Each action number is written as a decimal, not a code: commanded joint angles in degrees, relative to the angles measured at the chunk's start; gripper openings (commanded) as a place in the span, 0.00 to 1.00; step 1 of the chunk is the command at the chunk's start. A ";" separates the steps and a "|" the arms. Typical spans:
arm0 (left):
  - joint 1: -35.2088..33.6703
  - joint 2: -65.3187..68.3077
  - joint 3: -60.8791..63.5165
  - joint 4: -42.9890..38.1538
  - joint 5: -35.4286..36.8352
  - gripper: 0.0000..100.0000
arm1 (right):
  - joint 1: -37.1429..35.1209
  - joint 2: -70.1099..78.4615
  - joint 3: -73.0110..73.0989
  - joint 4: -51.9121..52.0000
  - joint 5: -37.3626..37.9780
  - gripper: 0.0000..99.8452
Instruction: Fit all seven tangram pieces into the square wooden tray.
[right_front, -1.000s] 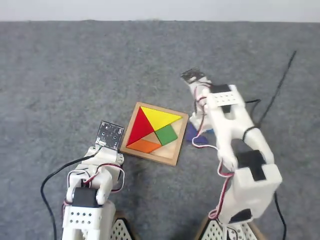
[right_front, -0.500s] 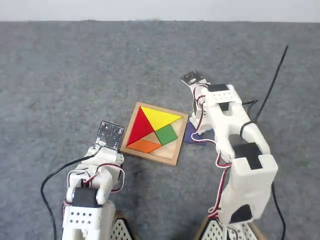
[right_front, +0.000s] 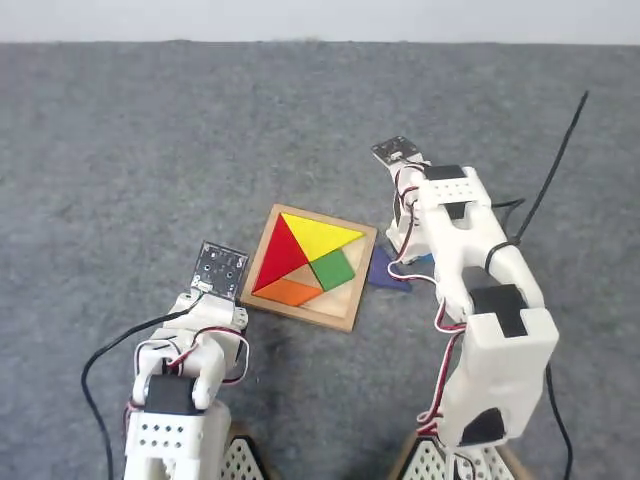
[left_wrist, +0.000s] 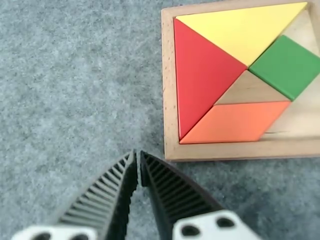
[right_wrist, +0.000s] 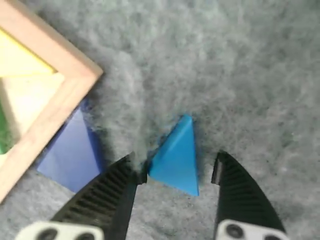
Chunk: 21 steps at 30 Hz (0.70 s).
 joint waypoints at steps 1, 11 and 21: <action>-0.18 -0.70 -0.40 0.26 0.44 0.01 | 0.75 -1.19 -1.14 -0.48 -0.79 0.17; -0.18 -0.70 -0.40 0.26 0.44 0.01 | 0.57 -10.24 3.96 0.22 -0.88 0.17; -0.18 -0.70 -0.40 0.26 0.44 0.01 | 0.22 -13.41 5.63 0.13 -2.37 0.17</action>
